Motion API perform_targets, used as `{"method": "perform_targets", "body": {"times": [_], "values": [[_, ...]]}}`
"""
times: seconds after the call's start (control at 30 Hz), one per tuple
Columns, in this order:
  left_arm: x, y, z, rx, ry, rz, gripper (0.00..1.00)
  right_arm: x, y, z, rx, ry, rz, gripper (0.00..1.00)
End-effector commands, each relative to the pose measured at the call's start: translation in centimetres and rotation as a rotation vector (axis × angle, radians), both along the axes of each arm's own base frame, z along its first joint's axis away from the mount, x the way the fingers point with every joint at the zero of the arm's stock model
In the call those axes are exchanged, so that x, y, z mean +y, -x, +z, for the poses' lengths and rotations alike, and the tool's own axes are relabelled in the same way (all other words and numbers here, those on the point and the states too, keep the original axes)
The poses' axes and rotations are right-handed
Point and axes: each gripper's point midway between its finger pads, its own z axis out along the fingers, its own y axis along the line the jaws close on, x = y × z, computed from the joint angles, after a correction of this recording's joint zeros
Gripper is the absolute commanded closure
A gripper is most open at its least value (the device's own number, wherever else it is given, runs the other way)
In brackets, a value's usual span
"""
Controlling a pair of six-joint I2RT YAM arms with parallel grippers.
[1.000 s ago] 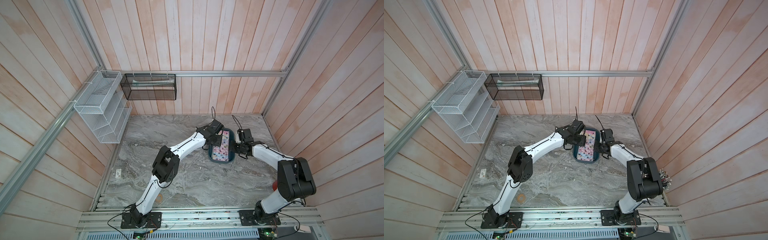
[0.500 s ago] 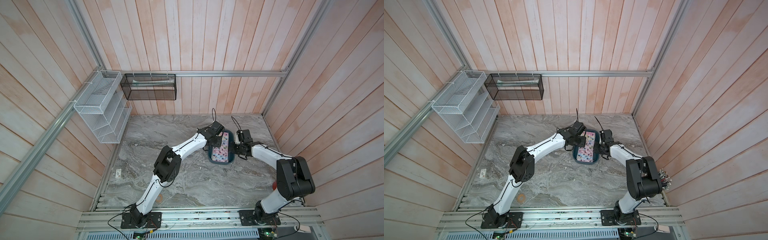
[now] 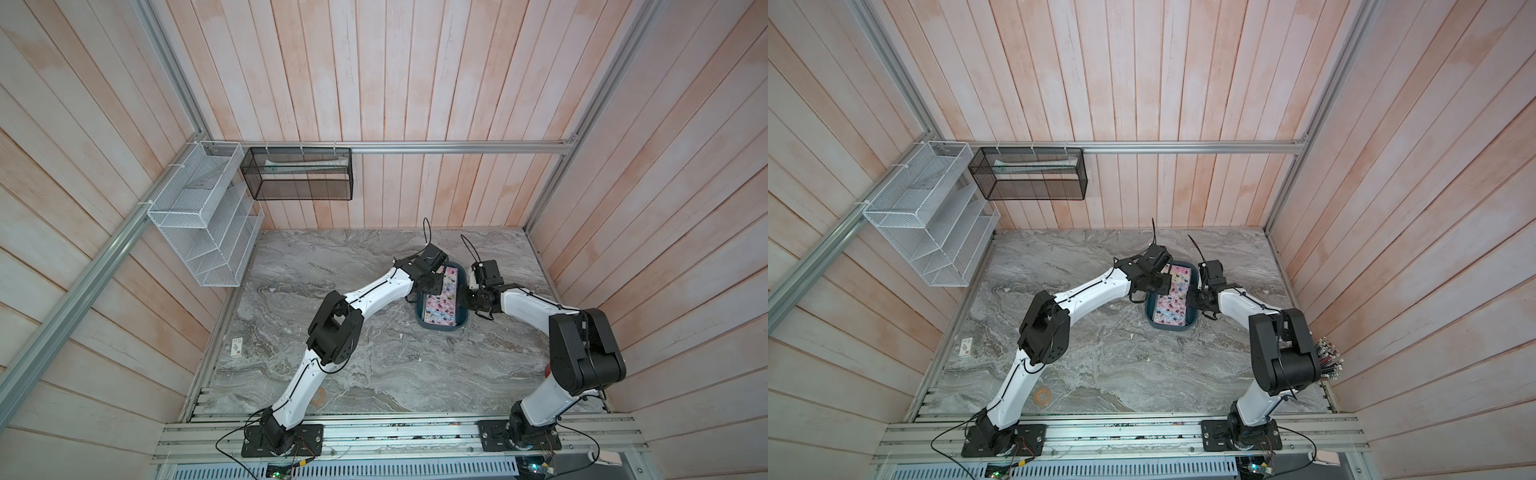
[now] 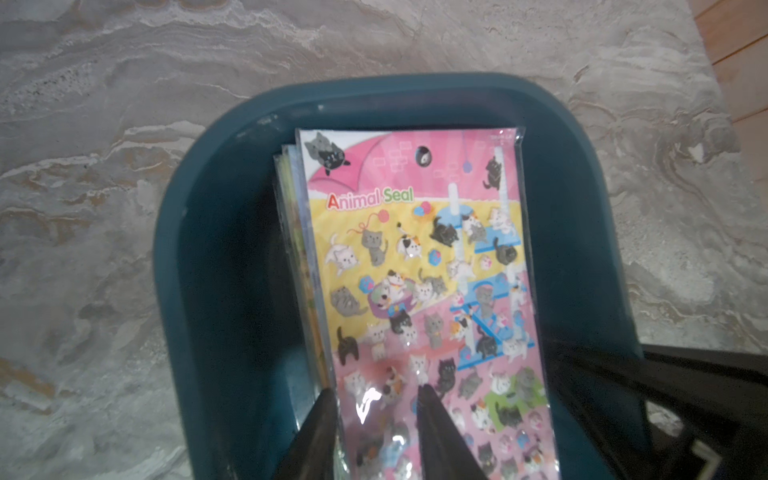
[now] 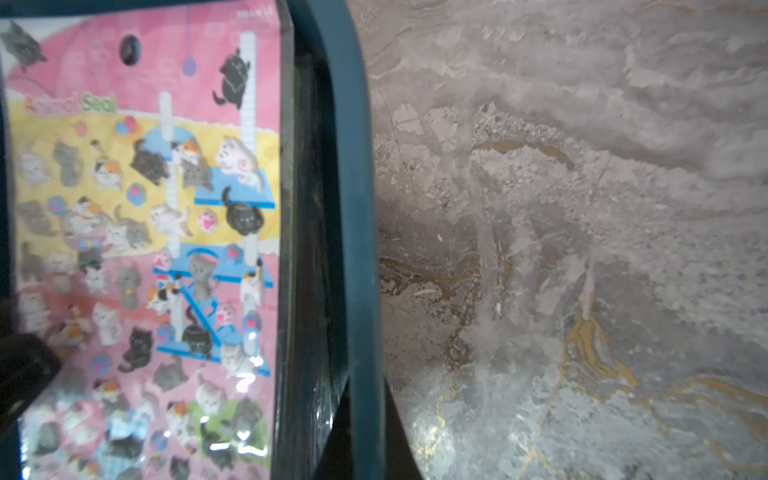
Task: Take the stickers out of the storage box
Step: Pick up the sticker from the storage box.
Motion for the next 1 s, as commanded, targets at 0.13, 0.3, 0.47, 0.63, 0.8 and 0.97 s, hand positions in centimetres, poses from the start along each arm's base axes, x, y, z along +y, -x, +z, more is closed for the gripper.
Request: {"method": "perform_targets", "body": {"times": [0.13, 0.3, 0.47, 0.63, 0.8, 0.97], "values": [[-1.3, 0.6, 4.2, -0.066, 0.066, -0.02, 0.73, 1.1, -1.1, 0.8, -0.043, -0.04, 0.017, 1.0], [-2.1, 1.0, 5.3, -0.081, 0.077, -0.035, 0.74, 1.1, -1.0, 0.4, -0.035, -0.037, 0.018, 1.0], [-2.6, 1.3, 6.4, -0.085, 0.099, -0.049, 0.78, 1.2, -1.0, 0.2, -0.028, -0.036, 0.019, 1.0], [-3.0, 1.8, 6.7, -0.08, 0.114, -0.059, 0.81, 1.2, -1.0, 0.0, -0.024, -0.035, 0.02, 1.0], [-3.1, 1.9, 6.5, -0.071, 0.119, -0.061, 0.87, 1.2, -0.9, -0.1, -0.021, -0.034, 0.019, 1.0], [-3.1, 1.8, 6.8, -0.078, 0.121, -0.059, 1.0, 1.1, -0.9, -0.1, -0.018, -0.032, 0.019, 1.0]]}}
